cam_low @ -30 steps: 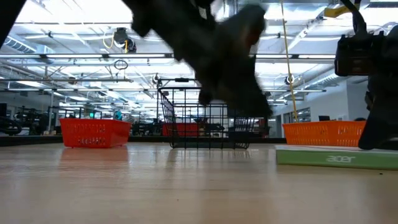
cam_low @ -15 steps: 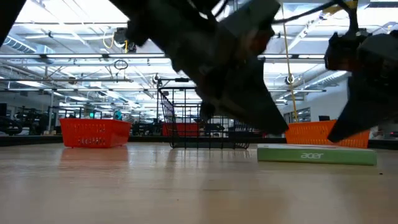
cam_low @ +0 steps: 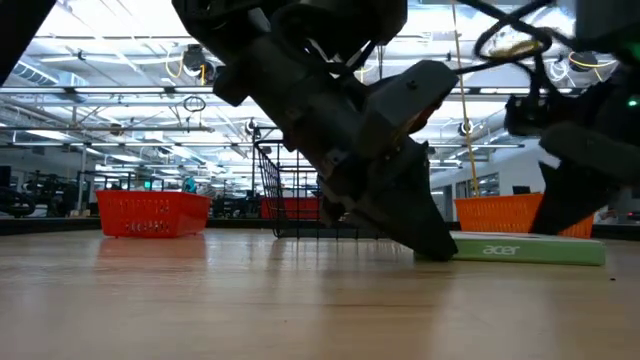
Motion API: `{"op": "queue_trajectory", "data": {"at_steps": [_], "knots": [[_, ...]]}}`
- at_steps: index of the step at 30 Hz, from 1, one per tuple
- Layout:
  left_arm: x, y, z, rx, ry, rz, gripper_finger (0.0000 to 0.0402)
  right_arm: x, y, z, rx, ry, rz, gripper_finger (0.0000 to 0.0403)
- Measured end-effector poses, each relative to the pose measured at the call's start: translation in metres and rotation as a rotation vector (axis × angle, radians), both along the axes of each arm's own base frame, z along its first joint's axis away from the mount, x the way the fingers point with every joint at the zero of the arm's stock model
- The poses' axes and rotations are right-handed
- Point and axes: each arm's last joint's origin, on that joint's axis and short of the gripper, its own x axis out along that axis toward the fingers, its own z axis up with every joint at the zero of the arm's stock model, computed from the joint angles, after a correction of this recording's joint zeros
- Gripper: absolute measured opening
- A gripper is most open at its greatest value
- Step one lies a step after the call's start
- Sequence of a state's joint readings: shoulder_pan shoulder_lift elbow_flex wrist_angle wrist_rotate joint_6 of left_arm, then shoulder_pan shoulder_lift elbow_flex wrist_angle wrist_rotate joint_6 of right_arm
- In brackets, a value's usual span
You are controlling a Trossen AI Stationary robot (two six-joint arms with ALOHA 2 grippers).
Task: Pick and place items into bin
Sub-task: Put the card reader box into the orange basket
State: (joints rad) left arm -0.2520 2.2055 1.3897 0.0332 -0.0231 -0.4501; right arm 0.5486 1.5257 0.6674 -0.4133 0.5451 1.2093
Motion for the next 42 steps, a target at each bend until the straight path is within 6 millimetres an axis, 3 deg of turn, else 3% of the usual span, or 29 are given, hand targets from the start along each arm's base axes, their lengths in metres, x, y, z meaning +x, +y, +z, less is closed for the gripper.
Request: {"op": "queue_trajectory", "data": {"at_steps": [10, 42], "knots": [[0.000, 0.006, -0.004, 0.010, 0.032, 0.032, 0.0003, 0.015, 0.014, 0.004, 0.195, -0.083, 0.149, 0.0000], [-0.007, 0.001, -0.008, 0.013, 0.096, 0.040, 0.0016, 0.014, 0.044, 0.016, 0.146, -0.293, 0.259, 0.0000]]}}
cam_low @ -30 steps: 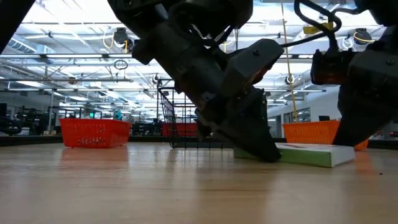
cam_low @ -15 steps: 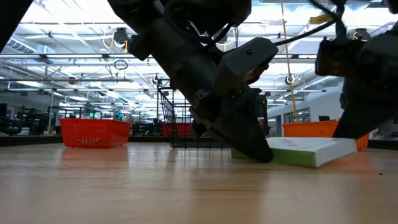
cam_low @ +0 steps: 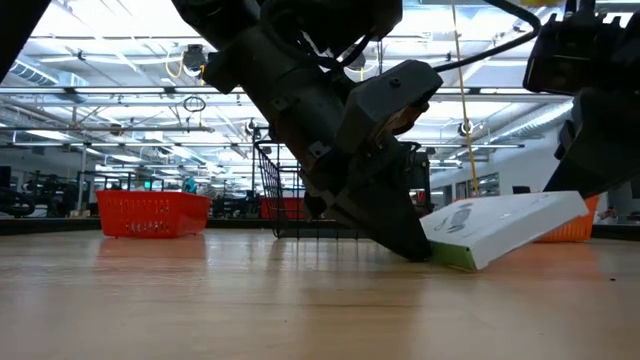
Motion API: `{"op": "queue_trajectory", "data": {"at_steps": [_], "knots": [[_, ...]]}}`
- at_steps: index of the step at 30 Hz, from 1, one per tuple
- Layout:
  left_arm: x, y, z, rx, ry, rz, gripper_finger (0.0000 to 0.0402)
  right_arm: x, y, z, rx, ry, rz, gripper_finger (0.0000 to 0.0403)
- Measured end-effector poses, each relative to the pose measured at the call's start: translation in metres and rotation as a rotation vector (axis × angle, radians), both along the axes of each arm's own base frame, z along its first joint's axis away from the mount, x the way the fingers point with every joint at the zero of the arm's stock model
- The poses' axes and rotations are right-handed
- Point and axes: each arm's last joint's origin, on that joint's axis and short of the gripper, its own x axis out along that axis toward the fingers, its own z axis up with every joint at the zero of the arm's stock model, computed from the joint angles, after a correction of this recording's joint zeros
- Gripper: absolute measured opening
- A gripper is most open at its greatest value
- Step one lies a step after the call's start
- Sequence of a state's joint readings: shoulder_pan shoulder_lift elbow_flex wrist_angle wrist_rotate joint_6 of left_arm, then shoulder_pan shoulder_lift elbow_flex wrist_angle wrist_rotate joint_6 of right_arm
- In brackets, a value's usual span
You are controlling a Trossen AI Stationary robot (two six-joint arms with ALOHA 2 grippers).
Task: Pick and place items into bin
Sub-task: Put the card reader box into the orange basket
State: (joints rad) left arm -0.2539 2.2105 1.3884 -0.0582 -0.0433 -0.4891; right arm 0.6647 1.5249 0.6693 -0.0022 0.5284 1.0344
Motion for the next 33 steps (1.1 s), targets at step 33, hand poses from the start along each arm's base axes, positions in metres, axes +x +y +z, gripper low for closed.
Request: {"op": "queue_trajectory", "data": {"at_steps": [33], "knots": [[0.006, -0.003, 0.004, -0.003, -0.090, 0.001, 0.0008, 0.003, -0.002, -0.001, -0.043, -0.082, -0.024, 0.0000]]}}
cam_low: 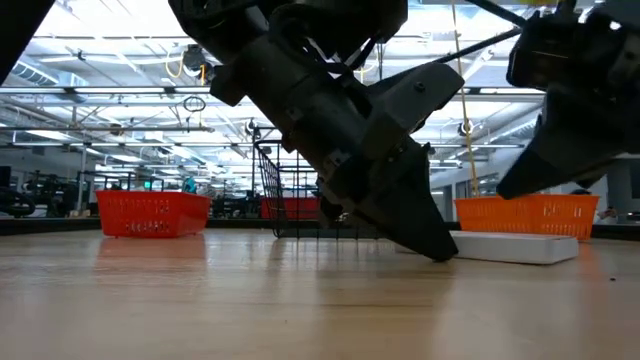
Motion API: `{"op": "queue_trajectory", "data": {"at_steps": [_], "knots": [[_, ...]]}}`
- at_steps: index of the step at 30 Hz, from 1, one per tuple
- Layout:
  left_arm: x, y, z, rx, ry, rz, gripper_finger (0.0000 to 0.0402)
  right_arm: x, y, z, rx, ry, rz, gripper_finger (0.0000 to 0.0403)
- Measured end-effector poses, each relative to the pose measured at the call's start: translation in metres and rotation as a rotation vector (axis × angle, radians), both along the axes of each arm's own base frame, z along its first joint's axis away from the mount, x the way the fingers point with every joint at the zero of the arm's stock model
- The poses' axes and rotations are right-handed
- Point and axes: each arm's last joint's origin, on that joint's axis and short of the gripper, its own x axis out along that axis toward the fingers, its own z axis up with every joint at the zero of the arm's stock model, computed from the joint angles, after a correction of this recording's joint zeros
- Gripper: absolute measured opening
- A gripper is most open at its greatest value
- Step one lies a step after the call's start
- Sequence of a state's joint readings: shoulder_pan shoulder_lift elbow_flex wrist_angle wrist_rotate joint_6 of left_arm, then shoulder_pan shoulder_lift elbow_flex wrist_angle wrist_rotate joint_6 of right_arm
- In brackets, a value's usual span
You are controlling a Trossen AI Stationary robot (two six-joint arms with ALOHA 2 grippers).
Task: Pick and place items into bin
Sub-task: Put the card reader box into the orange basket
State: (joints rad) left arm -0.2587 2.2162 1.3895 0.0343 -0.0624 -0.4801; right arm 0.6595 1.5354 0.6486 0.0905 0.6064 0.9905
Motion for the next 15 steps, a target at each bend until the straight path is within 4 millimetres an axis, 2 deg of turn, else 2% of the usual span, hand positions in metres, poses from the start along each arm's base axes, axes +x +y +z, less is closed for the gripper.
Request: {"op": "queue_trajectory", "data": {"at_steps": [5, 9, 15], "knots": [[0.001, 0.005, 0.001, -0.024, 0.006, 0.004, 0.0019, -0.006, -0.005, -0.007, -0.037, 0.025, -0.029, 0.0000], [0.001, 0.004, 0.001, 0.021, -0.010, 0.004, 0.0006, -0.008, -0.009, -0.006, -0.121, 0.010, -0.076, 0.0000], [0.003, 0.007, 0.002, 0.057, -0.042, 0.031, 0.0014, -0.019, -0.025, -0.016, -0.139, 0.156, -0.197, 0.0000]]}}
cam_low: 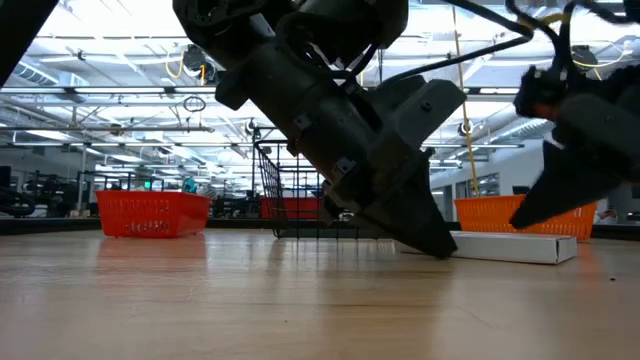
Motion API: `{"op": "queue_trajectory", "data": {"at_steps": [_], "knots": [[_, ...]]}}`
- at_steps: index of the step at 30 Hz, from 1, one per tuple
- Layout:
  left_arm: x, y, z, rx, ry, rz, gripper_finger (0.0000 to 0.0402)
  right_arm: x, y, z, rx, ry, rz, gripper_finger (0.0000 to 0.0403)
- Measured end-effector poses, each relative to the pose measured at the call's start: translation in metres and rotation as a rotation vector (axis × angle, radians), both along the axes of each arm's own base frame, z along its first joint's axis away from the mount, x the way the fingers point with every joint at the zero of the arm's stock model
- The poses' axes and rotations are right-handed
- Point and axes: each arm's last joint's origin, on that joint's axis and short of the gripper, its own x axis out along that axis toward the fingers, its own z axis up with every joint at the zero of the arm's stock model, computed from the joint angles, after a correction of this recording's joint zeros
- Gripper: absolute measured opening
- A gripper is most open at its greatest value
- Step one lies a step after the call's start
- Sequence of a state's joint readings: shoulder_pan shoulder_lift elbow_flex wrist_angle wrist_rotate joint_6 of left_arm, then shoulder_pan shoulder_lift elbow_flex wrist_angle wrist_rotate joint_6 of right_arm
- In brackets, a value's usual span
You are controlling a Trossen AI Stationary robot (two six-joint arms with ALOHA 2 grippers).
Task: Pick and place items into bin
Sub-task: Put the card reader box into the orange basket
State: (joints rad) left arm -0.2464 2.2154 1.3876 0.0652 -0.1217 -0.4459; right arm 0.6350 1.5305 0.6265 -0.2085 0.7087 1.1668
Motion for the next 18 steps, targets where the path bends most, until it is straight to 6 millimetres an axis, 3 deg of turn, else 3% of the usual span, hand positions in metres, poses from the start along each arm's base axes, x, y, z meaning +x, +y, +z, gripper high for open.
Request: {"op": "queue_trajectory", "data": {"at_steps": [6, 11, 18], "knots": [[0.000, 0.001, 0.000, 0.015, -0.004, -0.001, 0.0004, -0.003, -0.009, -0.002, -0.043, 0.050, -0.046, 0.0000], [0.001, 0.004, 0.000, 0.016, -0.004, 0.016, 0.0015, 0.003, -0.014, -0.005, 0.081, 0.113, -0.039, 0.0000], [-0.001, 0.007, 0.000, -0.002, 0.036, 0.016, 0.0009, 0.013, -0.006, -0.002, 0.161, 0.053, 0.063, 0.0000]]}}
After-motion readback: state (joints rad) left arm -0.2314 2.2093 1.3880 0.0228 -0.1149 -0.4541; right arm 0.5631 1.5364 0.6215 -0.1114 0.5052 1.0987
